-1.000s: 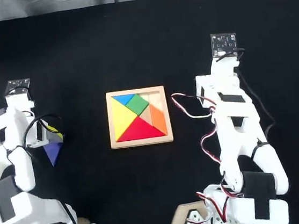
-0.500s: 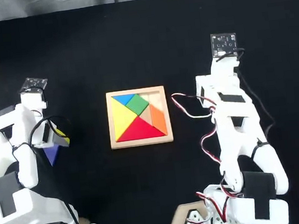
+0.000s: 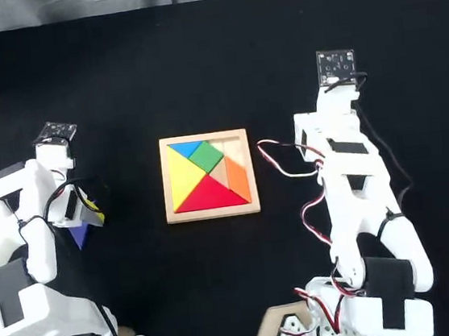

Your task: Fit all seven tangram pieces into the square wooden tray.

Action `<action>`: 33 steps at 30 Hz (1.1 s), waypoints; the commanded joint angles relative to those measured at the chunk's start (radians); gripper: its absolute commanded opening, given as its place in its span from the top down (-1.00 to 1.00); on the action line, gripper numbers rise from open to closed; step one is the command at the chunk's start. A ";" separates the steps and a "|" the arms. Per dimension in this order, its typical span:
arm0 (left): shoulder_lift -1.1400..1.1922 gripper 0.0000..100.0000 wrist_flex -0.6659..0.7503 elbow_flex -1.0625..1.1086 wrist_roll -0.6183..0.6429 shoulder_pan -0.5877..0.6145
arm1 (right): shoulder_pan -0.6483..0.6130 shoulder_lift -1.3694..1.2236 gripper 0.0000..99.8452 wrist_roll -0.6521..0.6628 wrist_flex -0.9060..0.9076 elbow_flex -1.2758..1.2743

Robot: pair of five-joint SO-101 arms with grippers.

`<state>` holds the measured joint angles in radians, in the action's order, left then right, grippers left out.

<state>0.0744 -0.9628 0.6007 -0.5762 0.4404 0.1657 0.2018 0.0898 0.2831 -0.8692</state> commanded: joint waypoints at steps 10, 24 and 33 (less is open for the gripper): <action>-0.008 0.43 -0.087 -0.054 0.080 0.048 | -0.012 -0.004 0.97 0.008 -0.018 0.050; -0.006 0.44 -0.077 -0.054 0.075 -0.002 | -0.012 -0.004 0.97 0.008 -0.018 0.050; -0.005 0.51 -0.077 -0.054 0.068 -0.002 | -0.012 -0.004 0.97 0.008 -0.018 0.050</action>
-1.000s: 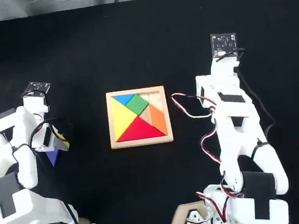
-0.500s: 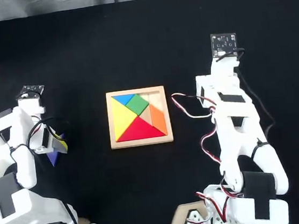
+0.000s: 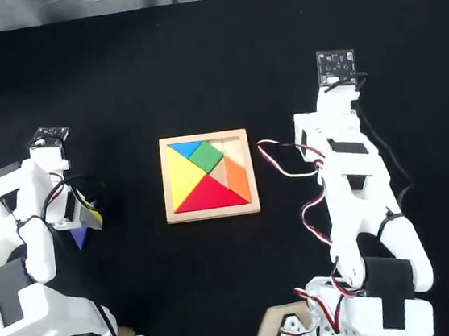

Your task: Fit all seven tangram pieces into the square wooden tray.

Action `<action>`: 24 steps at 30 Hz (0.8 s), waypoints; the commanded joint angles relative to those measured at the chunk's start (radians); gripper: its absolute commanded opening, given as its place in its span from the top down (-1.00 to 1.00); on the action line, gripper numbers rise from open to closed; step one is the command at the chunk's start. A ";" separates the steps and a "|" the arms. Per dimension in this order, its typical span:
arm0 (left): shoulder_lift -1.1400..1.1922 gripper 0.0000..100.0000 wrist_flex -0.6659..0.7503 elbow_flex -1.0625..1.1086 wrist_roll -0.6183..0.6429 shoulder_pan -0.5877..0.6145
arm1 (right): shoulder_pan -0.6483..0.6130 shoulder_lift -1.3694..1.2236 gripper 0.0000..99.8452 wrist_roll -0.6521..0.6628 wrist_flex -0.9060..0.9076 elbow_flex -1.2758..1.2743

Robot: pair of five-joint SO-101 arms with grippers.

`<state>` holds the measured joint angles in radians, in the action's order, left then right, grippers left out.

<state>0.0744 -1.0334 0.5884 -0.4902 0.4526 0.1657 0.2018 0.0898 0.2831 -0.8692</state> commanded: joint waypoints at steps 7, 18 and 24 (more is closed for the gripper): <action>-0.005 0.60 -0.006 -0.031 -0.103 -0.015 | -0.012 -0.004 0.97 0.008 -0.018 0.050; -0.089 0.61 -0.063 -0.174 -0.298 -0.177 | -0.008 0.001 0.97 0.008 -0.018 0.050; -0.187 0.60 -0.123 -0.344 -0.459 -0.407 | -0.003 0.004 0.98 0.002 -0.018 0.050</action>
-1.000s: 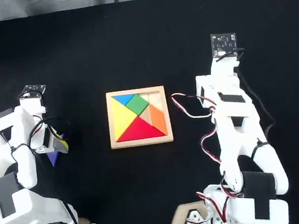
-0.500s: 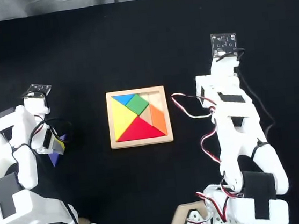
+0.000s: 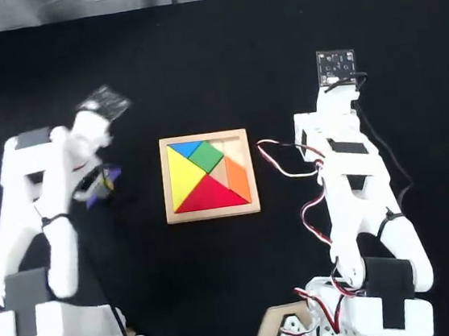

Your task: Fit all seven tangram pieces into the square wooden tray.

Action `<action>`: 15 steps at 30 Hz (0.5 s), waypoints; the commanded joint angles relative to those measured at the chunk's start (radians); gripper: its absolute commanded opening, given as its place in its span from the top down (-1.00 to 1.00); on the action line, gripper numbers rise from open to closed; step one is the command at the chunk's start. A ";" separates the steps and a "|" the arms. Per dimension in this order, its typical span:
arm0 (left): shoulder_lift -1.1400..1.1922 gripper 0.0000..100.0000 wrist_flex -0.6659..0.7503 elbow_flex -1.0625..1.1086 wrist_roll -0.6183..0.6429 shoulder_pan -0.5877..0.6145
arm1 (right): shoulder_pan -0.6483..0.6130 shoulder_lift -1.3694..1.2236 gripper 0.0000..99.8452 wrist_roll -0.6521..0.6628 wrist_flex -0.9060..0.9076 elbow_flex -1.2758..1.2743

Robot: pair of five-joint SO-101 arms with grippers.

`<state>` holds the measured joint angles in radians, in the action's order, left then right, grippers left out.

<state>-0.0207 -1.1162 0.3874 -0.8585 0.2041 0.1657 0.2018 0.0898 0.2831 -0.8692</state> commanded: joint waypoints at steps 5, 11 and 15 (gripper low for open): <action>-0.083 0.60 -0.044 -0.259 -0.229 -0.381 | 0.028 0.004 0.98 -0.002 -0.020 0.051; 0.121 0.60 -0.046 -0.460 -0.252 -0.519 | 0.120 0.004 0.98 -0.133 -0.020 0.067; 0.293 0.60 -0.054 -0.602 -0.253 -0.542 | 0.164 0.004 0.98 -0.206 -0.040 0.070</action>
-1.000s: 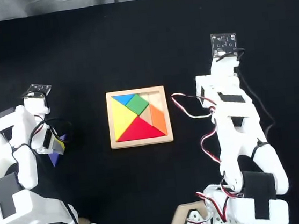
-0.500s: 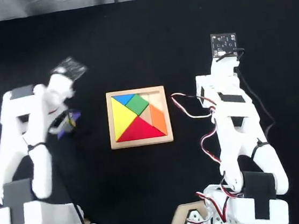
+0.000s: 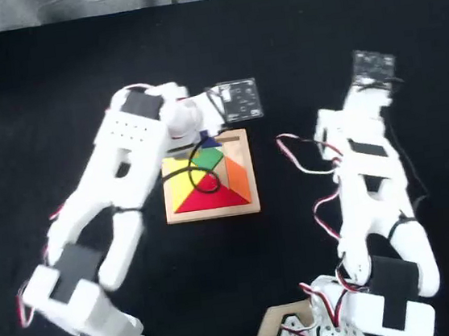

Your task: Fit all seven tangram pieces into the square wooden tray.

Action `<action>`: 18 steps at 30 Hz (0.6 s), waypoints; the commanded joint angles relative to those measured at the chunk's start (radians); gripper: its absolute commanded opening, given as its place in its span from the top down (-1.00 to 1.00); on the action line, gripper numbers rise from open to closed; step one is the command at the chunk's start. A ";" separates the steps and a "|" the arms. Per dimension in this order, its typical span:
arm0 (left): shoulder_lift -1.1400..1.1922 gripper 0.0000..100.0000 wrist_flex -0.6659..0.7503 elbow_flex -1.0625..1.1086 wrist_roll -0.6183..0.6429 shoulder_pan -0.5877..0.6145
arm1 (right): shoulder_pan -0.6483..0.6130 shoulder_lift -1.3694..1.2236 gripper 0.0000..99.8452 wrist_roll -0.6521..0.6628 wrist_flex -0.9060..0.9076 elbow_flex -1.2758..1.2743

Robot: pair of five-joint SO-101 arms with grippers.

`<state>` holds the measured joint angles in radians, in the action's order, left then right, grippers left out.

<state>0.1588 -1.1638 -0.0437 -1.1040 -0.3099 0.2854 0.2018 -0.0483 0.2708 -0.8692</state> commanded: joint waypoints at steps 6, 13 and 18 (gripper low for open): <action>0.290 0.60 0.002 -0.343 -0.005 -0.070 | 0.063 0.004 0.98 -0.075 -0.028 0.071; 0.482 0.60 -0.005 -0.519 0.055 -0.111 | 0.063 0.004 0.98 -0.075 -0.028 0.071; 0.560 0.60 -0.006 -0.559 0.057 -0.116 | 0.063 0.004 0.98 -0.075 -0.028 0.071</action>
<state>0.7035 -1.1638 -0.5255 -1.0549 -0.4143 0.3360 0.2018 -0.1128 0.2616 -0.8692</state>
